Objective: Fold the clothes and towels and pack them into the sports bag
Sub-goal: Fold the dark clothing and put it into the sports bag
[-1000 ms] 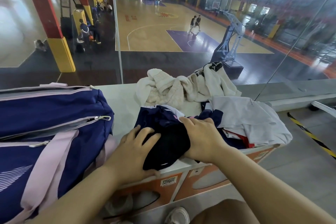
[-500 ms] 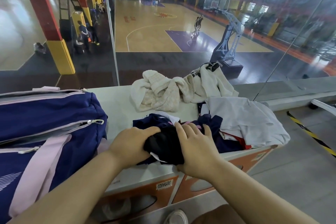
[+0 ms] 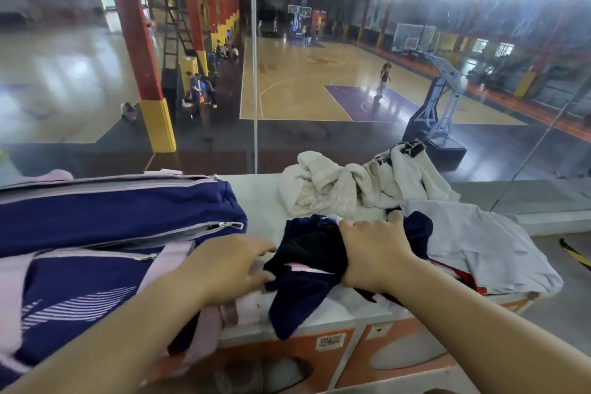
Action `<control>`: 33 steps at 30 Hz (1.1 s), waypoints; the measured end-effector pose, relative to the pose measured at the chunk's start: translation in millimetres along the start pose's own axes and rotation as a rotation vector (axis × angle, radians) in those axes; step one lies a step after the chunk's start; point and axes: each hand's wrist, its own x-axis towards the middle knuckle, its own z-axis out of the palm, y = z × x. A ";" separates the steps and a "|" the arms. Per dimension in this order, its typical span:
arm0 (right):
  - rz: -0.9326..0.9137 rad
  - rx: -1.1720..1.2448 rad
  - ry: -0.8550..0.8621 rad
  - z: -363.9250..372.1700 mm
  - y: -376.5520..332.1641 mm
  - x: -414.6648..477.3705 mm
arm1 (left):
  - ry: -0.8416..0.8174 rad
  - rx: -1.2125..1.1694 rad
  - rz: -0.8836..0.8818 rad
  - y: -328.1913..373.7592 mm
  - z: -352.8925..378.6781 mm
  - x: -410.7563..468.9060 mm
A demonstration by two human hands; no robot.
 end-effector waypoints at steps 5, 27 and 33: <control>0.108 0.153 0.090 -34.6 -13.9 -0.6 | 0.242 0.026 -0.072 -37.2 -31.3 -49.3; 0.300 0.986 0.519 -70.9 -84.4 15.9 | 0.028 -0.003 -0.057 -81.2 8.4 -94.8; 0.215 0.774 0.459 -59.5 -105.2 21.2 | 0.154 -0.124 -0.151 -112.0 -19.4 -99.0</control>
